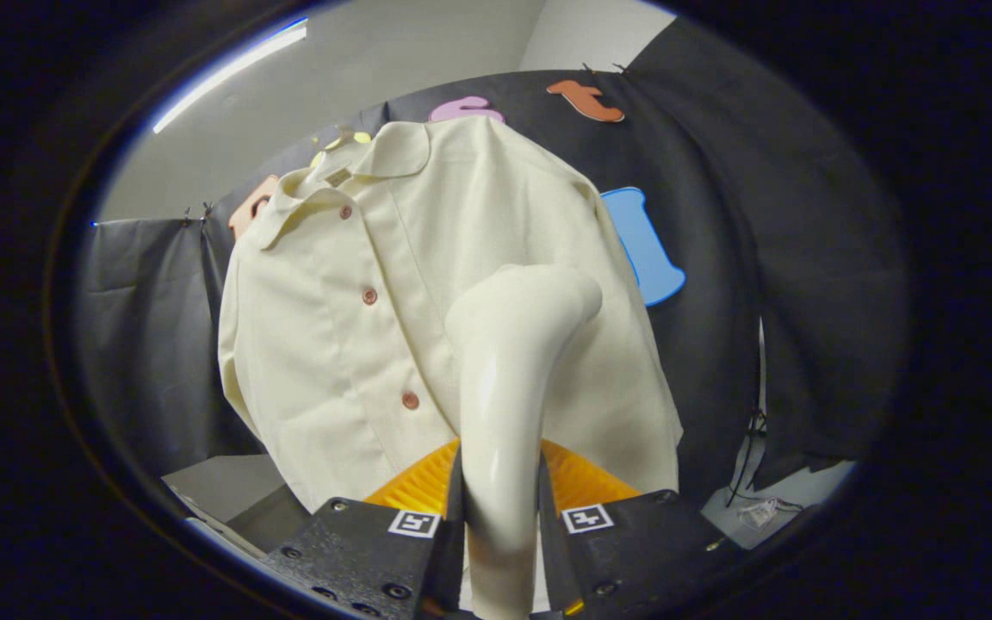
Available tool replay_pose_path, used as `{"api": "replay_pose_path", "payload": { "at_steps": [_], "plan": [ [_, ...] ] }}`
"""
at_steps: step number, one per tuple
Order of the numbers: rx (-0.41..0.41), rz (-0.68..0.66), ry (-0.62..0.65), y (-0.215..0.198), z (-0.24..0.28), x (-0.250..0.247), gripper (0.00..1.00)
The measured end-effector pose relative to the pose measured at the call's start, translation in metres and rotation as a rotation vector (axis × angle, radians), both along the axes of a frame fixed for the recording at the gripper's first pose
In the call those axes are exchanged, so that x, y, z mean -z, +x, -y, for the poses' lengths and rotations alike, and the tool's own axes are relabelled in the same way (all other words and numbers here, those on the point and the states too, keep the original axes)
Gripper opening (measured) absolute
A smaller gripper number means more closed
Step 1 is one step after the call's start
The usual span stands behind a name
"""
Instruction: Iron the clothes twice with a garment steamer, once on the left side and once on the right side.
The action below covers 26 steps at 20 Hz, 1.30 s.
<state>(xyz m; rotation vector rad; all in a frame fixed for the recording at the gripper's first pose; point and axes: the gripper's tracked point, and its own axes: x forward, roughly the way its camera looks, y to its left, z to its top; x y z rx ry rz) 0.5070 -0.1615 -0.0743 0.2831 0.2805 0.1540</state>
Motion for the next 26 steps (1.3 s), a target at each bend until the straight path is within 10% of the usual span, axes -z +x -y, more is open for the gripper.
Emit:
{"api": "replay_pose_path", "payload": {
  "at_steps": [26],
  "plan": [
    [0.031, -0.213, 0.131, -0.088, 0.053, 0.2, 0.37]
  ]
}}
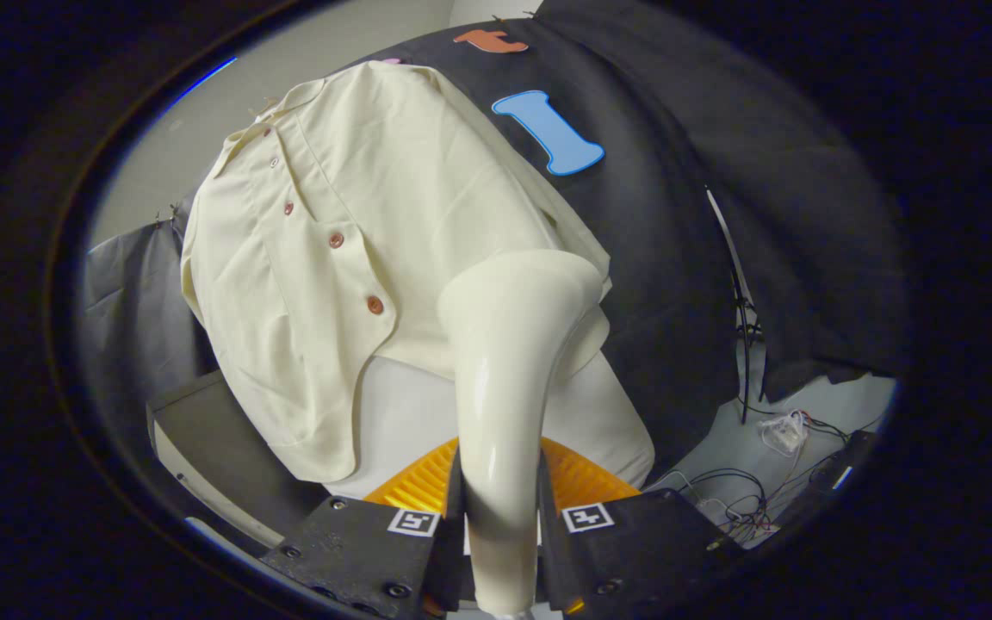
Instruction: Iron the clothes twice with a garment steamer, once on the left side and once on the right side.
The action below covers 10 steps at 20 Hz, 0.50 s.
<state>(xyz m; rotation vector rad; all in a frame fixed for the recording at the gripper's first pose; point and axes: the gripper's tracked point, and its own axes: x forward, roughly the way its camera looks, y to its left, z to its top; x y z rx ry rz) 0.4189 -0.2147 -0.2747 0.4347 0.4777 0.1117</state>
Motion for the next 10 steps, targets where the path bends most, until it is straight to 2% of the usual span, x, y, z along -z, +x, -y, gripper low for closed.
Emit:
{"api": "replay_pose_path", "payload": {
  "at_steps": [5, 10],
  "plan": [
    [0.013, -0.042, 0.011, -0.018, 0.009, 0.03, 0.37],
    [0.028, -0.036, 0.031, -0.032, 0.012, 0.036, 0.37]
  ]
}}
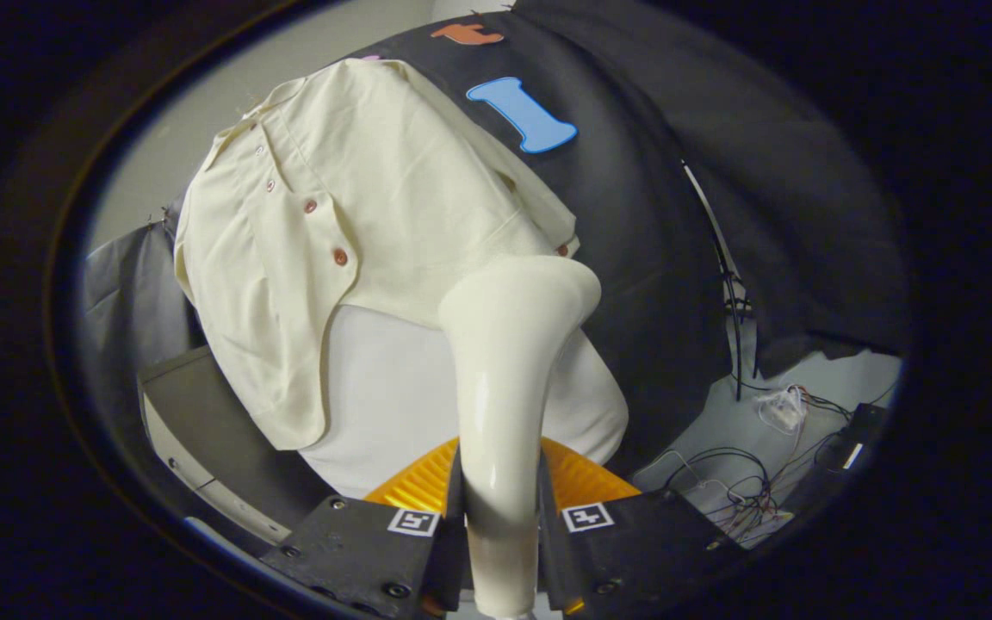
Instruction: Iron the clothes twice with a garment steamer, once on the left side and once on the right side.
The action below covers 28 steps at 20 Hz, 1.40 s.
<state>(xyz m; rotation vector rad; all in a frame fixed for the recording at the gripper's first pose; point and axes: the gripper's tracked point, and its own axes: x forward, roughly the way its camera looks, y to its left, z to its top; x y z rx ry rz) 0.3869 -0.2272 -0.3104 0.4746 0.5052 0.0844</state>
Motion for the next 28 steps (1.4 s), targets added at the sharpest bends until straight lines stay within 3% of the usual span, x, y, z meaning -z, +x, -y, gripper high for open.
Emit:
{"api": "replay_pose_path", "payload": {
  "at_steps": [4, 13, 19, 28],
  "plan": [
    [0.021, 0.043, 0.033, -0.014, -0.011, -0.026, 0.38],
    [0.008, 0.212, 0.025, -0.067, -0.049, -0.161, 0.37],
    [0.042, 0.357, 0.058, -0.106, -0.086, -0.26, 0.37],
    [0.046, 0.458, -0.046, -0.141, -0.152, -0.348, 0.36]
  ]
}}
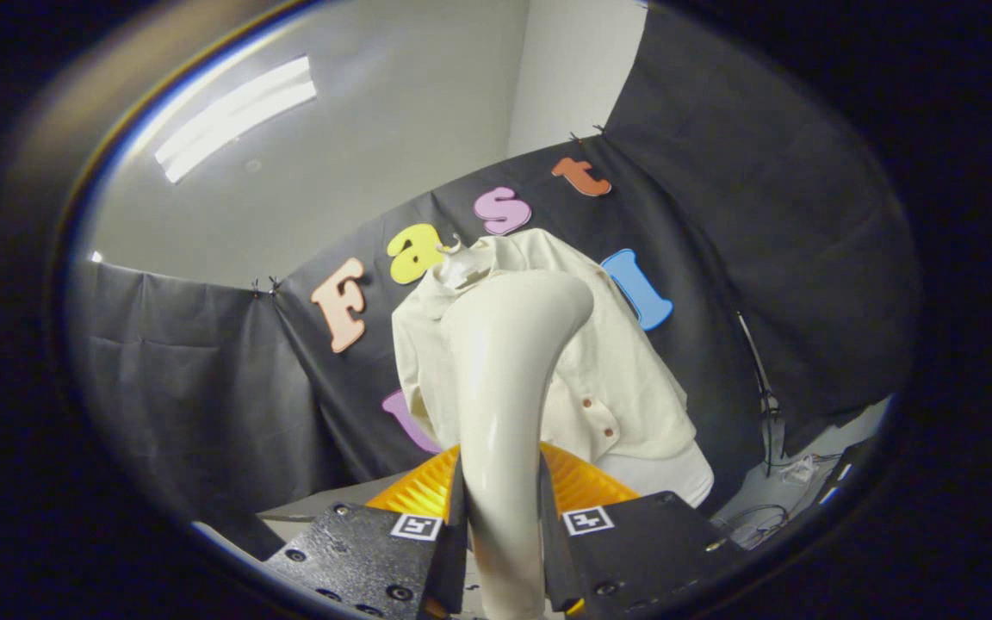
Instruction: Iron the clothes twice with a garment steamer, once on the left side and once on the right side.
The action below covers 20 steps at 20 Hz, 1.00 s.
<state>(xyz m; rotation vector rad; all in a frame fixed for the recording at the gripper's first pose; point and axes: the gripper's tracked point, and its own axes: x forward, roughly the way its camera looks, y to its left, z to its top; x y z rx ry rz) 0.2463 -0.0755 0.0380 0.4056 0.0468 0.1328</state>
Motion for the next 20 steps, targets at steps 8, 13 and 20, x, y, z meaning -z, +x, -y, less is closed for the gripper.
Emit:
{"api": "replay_pose_path", "payload": {
  "at_steps": [8, 13, 20],
  "plan": [
    [-0.031, -0.042, -0.175, -0.017, -0.094, 0.015, 0.37],
    [-0.107, -0.041, -0.149, -0.039, -0.149, 0.017, 0.37],
    [-0.078, 0.052, -0.272, -0.081, -0.189, -0.021, 0.37]
  ]
}}
